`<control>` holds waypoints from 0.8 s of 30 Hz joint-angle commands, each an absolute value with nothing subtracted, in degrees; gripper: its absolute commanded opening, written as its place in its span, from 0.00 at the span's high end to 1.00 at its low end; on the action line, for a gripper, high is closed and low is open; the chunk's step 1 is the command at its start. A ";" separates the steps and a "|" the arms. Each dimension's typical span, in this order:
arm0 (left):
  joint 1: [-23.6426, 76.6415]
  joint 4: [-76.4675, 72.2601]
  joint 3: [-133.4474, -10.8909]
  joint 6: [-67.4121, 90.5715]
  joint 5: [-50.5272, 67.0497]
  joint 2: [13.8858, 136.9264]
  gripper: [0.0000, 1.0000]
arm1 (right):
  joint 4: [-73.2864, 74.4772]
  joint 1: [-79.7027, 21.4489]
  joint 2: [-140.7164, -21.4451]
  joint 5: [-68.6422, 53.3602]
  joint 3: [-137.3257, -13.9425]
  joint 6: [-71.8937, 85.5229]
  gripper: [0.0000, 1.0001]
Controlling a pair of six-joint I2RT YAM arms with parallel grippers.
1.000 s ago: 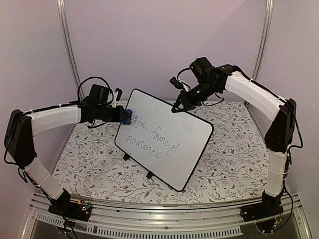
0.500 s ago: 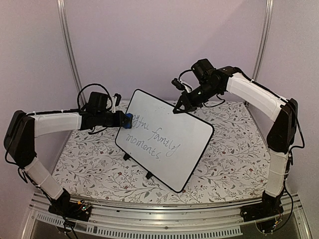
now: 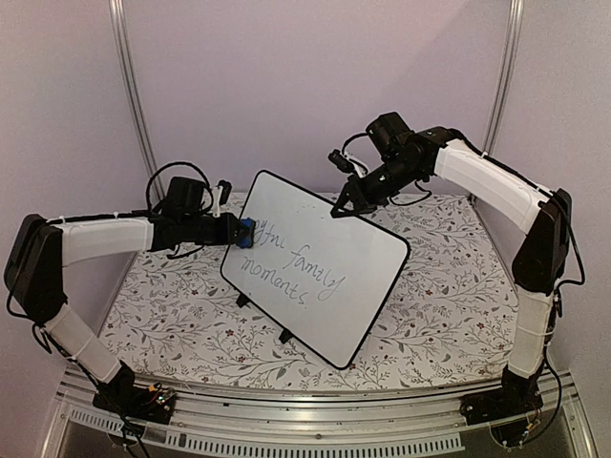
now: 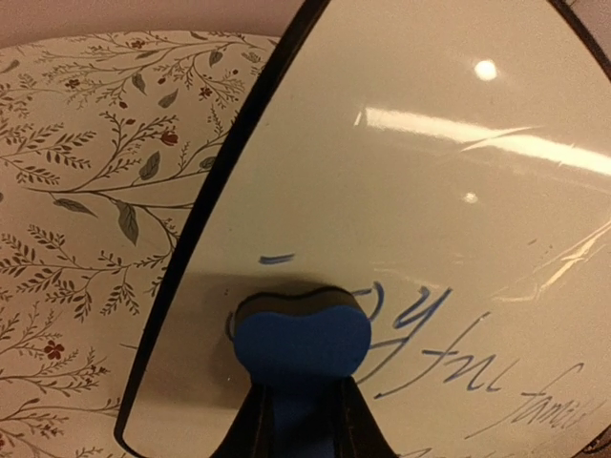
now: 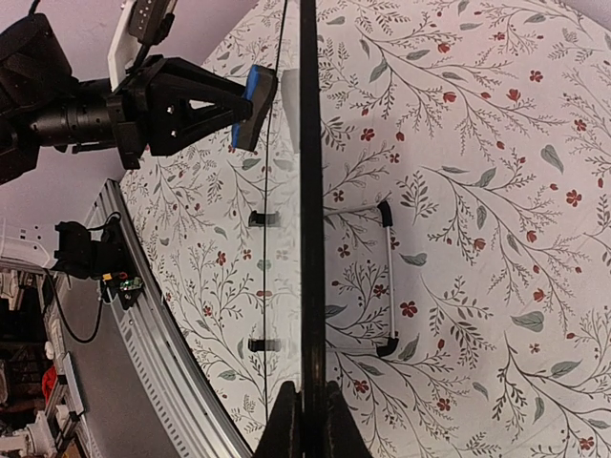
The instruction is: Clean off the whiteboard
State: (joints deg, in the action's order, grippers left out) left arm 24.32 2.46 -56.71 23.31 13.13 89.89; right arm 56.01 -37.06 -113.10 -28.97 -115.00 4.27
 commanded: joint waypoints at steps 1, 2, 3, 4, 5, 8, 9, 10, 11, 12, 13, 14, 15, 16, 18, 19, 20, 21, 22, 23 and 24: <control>23.75 2.68 -56.83 23.75 14.12 88.23 1.00 | 59.16 -38.50 -113.16 -23.74 -113.72 -0.26 1.00; 23.79 2.91 -56.93 23.73 14.12 88.20 1.00 | 59.05 -38.51 -113.08 -23.73 -113.51 -0.26 1.00; 23.79 2.98 -57.02 23.72 14.15 88.12 1.00 | 59.02 -38.51 -112.97 -23.73 -113.29 -0.26 1.00; 23.77 3.04 -57.00 23.73 14.15 88.01 1.00 | 58.85 -38.52 -112.81 -23.73 -113.15 -0.26 1.00; 23.79 3.07 -56.96 23.66 14.14 87.83 1.00 | 58.82 -38.54 -112.69 -23.69 -113.12 -0.26 1.00; 23.77 3.21 -57.02 23.85 13.89 87.72 1.00 | 58.82 -38.53 -112.71 -23.79 -113.12 -0.26 1.00; 23.78 3.25 -57.04 23.94 13.98 87.69 1.00 | 58.82 -38.50 -112.68 -23.82 -113.12 -0.26 1.00; 23.81 3.17 -57.06 24.01 14.05 87.67 1.00 | 58.86 -38.51 -112.68 -23.82 -113.12 -0.26 1.00; 23.81 3.14 -57.04 24.12 14.14 87.77 1.00 | 58.75 -38.55 -112.68 -23.82 -113.16 -0.26 1.00; 23.77 3.08 -57.17 24.17 14.15 87.80 1.00 | 58.76 -38.50 -112.60 -23.82 -113.20 -0.26 1.00; 23.81 3.08 -57.21 24.31 14.15 87.87 1.00 | 58.72 -38.56 -112.59 -23.82 -113.28 -0.26 1.00; 23.74 3.10 -57.34 24.32 14.23 87.89 1.00 | 58.82 -38.57 -112.59 -23.82 -113.37 -0.26 1.00; 23.75 3.12 -57.47 24.34 14.30 87.89 1.00 | 58.83 -38.53 -112.63 -23.86 -113.42 -0.26 1.00; 23.74 3.16 -57.50 24.48 14.36 87.78 1.00 | 58.84 -38.57 -112.66 -23.90 -113.41 -0.26 1.00; 23.75 3.16 -57.41 24.71 14.55 87.57 1.00 | 58.82 -38.46 -112.61 -23.84 -113.38 -0.26 1.00; 23.81 3.14 -57.35 24.71 14.51 87.54 1.00 | 58.81 -38.55 -112.56 -23.82 -113.38 -0.26 1.00; 23.82 3.08 -57.37 24.78 14.52 87.45 1.00 | 58.82 -38.54 -112.52 -23.88 -113.30 -0.26 1.00; 23.82 3.12 -57.27 24.75 14.44 87.45 1.00 | 58.83 -38.50 -112.44 -23.84 -113.23 -0.26 1.00; 23.80 3.08 -57.27 24.78 14.47 87.47 1.00 | 58.86 -38.50 -112.42 -23.82 -113.09 -0.26 1.00; 23.80 3.03 -57.35 24.87 14.63 87.43 1.00 | 58.84 -38.54 -112.37 -23.75 -112.99 -0.26 1.00; 23.86 2.85 -57.23 25.06 14.90 87.53 1.00 | 58.88 -38.50 -112.33 -23.73 -112.90 -0.26 1.00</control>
State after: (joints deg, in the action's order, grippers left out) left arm 24.32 2.76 -56.71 24.34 13.96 89.52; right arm 55.77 -37.12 -112.86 -28.95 -114.76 4.29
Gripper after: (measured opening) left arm 0.153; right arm 0.035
